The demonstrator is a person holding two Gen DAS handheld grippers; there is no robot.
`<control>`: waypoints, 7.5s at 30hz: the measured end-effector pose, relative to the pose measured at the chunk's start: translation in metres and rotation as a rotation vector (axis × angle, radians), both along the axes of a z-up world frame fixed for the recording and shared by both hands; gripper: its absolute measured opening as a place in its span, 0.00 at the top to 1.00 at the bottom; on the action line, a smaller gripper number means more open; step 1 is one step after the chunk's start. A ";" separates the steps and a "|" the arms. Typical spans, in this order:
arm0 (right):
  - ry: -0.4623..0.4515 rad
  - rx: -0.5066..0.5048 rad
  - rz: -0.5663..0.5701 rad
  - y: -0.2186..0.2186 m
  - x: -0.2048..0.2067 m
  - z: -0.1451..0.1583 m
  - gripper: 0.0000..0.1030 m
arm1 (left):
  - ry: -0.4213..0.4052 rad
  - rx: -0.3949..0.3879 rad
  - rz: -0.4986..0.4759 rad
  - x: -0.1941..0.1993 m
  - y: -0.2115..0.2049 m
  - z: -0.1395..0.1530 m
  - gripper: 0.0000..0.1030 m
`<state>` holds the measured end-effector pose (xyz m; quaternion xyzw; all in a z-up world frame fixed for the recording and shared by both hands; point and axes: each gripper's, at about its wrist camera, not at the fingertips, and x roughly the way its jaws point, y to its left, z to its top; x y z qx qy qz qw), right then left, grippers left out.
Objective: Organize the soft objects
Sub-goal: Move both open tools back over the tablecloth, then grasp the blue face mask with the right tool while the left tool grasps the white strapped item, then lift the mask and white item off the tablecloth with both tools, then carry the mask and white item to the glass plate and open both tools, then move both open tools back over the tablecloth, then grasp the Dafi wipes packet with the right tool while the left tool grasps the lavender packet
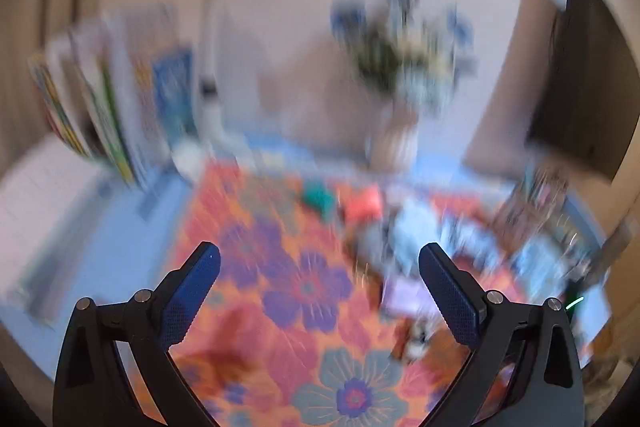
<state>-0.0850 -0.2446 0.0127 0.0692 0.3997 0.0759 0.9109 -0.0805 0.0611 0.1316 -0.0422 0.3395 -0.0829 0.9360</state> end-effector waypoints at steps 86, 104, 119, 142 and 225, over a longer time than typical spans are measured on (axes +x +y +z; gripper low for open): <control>0.239 0.212 0.014 -0.051 0.005 -0.004 0.07 | 0.094 -0.137 -0.469 -0.009 -0.086 -0.107 0.78; -0.095 -0.225 -0.024 -0.005 -0.025 0.071 0.72 | 0.053 -0.247 -0.382 -0.016 -0.102 -0.067 0.78; -0.237 -0.222 -0.509 -0.202 -0.030 0.165 0.72 | 0.014 -0.378 -0.803 0.015 -0.304 0.052 0.78; -0.065 0.231 -0.661 -0.354 -0.024 0.099 0.47 | 0.116 -0.212 -0.822 0.042 -0.441 -0.013 0.26; 0.173 -0.224 0.223 -0.022 0.139 0.008 0.10 | 0.237 0.077 -0.044 0.049 -0.138 -0.108 0.01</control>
